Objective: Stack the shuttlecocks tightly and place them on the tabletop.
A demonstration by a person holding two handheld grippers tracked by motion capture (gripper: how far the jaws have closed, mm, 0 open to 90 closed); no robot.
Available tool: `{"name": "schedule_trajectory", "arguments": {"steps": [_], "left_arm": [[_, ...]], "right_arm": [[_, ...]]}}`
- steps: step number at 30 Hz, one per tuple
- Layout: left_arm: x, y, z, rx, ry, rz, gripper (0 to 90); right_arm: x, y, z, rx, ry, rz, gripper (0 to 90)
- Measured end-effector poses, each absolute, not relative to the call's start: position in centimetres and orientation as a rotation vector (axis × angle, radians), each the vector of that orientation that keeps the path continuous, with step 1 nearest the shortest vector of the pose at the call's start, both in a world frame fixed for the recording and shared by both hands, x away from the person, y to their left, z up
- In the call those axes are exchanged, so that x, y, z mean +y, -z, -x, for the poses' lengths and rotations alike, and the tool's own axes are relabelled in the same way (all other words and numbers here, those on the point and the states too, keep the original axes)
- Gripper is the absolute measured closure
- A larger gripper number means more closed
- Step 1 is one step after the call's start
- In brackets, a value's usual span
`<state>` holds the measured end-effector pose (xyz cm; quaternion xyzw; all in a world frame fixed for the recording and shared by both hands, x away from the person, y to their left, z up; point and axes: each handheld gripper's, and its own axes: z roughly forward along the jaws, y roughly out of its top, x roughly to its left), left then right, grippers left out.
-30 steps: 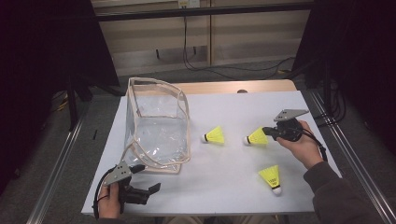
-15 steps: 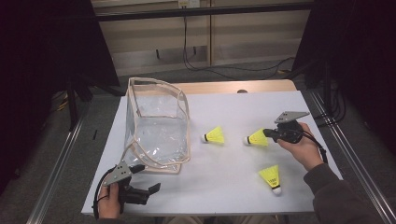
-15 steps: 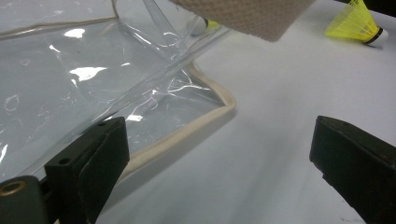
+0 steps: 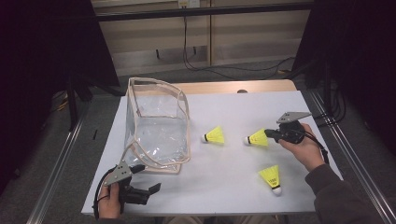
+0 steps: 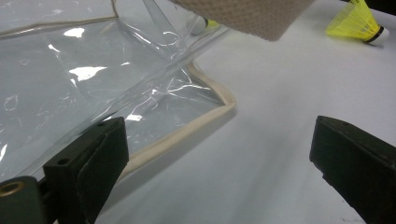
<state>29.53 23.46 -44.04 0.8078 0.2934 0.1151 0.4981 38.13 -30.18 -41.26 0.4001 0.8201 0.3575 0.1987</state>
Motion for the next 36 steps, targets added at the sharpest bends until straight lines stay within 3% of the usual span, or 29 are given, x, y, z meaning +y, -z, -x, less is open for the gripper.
{"name": "schedule_trajectory", "arguments": {"steps": [23, 30, 36], "left_arm": [[23.4, 44.0, -29.5, 0.716, -0.273, -1.951, 4.3], [23.4, 44.1, -29.6, 0.719, -0.271, -1.952, 4.3], [23.3, 44.1, -29.5, 0.721, -0.271, -1.949, 4.2]], "right_arm": [[-31.4, 40.1, -36.7, 2.251, -1.058, -1.146, 81.9], [-31.1, 39.4, -36.4, 2.241, -1.074, -1.127, 71.1], [-30.2, 39.3, -36.3, 2.261, -1.097, -1.087, 56.5]]}}
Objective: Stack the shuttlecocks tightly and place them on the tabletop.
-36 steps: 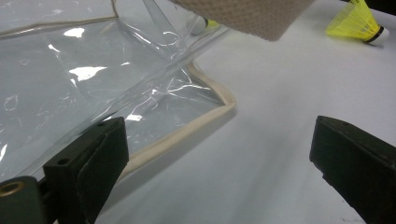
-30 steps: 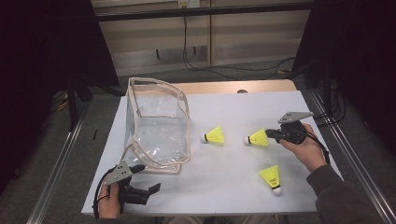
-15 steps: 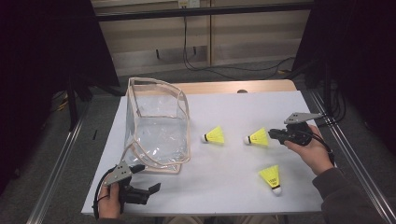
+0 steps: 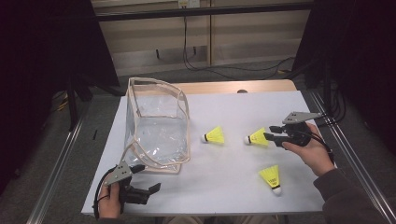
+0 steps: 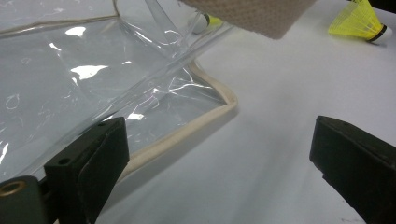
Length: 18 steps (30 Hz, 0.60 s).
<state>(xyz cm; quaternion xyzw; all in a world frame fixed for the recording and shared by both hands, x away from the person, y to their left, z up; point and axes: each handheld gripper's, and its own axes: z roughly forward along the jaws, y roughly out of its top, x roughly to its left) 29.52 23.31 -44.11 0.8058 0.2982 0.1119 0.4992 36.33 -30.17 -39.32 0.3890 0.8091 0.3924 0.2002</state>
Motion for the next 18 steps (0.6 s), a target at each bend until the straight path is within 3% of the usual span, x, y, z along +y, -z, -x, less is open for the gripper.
{"name": "schedule_trajectory", "arguments": {"steps": [11, 18], "left_arm": [[23.3, 44.1, -29.5, 0.715, -0.267, -1.950, 4.2], [23.3, 44.1, -29.5, 0.715, -0.279, -1.953, 4.2]], "right_arm": [[-29.6, 39.9, -36.8, 2.287, -1.082, -1.107, 35.3], [-29.2, 40.5, -37.1, 2.302, -1.075, -1.134, 29.6]]}}
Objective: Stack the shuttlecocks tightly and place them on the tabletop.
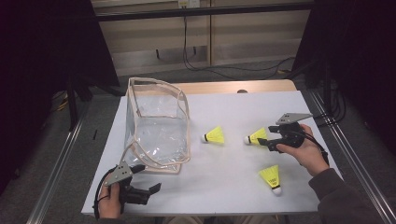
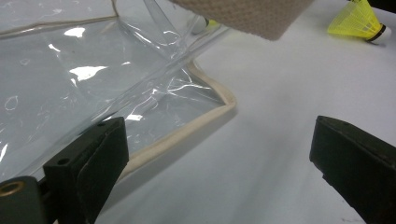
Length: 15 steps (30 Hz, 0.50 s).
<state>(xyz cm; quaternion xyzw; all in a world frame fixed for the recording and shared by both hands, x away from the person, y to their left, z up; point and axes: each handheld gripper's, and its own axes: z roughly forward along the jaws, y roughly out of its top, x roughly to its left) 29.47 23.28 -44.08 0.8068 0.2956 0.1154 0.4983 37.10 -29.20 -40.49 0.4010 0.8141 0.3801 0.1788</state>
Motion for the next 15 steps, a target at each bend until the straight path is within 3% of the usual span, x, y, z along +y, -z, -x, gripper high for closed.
{"name": "schedule_trajectory", "arguments": {"steps": [15], "left_arm": [[23.30, 44.11, -29.48, 0.716, -0.274, -1.956, 4.1]], "right_arm": [[-28.96, 41.26, -37.39, 2.325, -1.049, -1.166, 33.4]]}}
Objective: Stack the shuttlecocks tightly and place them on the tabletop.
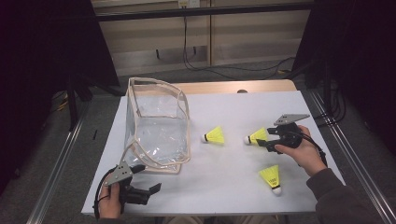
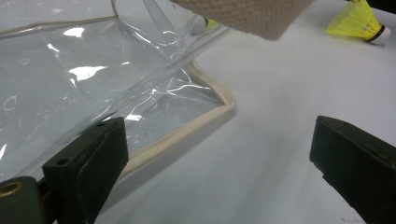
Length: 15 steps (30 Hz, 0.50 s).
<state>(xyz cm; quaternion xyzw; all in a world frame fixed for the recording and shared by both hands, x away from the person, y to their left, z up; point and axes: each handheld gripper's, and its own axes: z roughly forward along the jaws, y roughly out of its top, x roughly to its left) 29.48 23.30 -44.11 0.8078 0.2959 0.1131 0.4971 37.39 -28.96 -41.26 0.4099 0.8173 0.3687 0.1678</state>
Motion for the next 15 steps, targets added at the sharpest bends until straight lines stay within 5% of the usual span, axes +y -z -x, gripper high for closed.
{"name": "schedule_trajectory", "arguments": {"steps": [15], "left_arm": [[23.38, 44.09, -29.50, 0.713, -0.271, -1.955, 4.4]], "right_arm": [[-29.07, 42.19, -37.78, 2.352, -1.022, -1.196, 42.5]]}}
